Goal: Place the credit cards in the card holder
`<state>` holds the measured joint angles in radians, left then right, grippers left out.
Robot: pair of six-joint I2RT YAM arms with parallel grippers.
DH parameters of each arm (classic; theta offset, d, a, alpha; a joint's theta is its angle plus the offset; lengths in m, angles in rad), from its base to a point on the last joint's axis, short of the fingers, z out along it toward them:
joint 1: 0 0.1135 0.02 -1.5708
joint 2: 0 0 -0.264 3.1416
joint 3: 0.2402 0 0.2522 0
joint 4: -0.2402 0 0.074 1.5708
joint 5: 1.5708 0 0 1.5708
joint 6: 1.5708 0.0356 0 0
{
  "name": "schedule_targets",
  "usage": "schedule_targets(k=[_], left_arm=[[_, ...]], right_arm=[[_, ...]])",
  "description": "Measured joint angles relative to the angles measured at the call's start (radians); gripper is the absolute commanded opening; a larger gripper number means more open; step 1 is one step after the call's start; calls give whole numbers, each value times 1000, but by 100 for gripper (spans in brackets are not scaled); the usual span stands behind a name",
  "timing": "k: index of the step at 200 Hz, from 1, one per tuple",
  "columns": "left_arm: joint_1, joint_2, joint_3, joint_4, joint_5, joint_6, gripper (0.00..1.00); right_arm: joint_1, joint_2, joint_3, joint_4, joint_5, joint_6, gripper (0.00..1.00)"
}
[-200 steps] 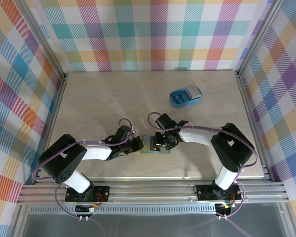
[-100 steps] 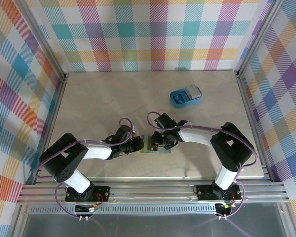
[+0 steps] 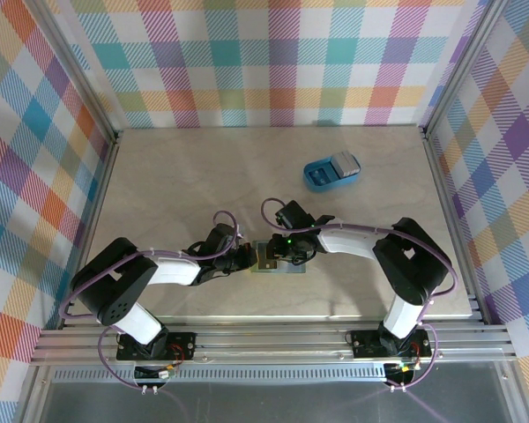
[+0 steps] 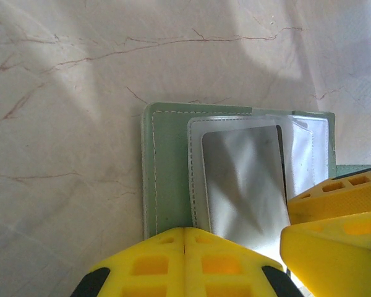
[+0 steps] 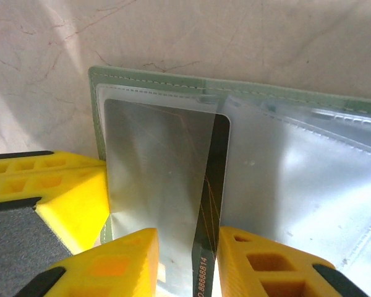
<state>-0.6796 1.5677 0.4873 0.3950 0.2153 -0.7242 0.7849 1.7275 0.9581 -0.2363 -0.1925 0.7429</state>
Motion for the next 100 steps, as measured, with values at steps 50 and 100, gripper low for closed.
schedule_targets(k=[50,100], left_arm=[[0,-1,0,0,0,3,0],[0,-2,0,-1,0,3,0]], right_arm=[[-6,0,-3,13,-3,1,25],[-9,0,-26,44,-16,5,23]])
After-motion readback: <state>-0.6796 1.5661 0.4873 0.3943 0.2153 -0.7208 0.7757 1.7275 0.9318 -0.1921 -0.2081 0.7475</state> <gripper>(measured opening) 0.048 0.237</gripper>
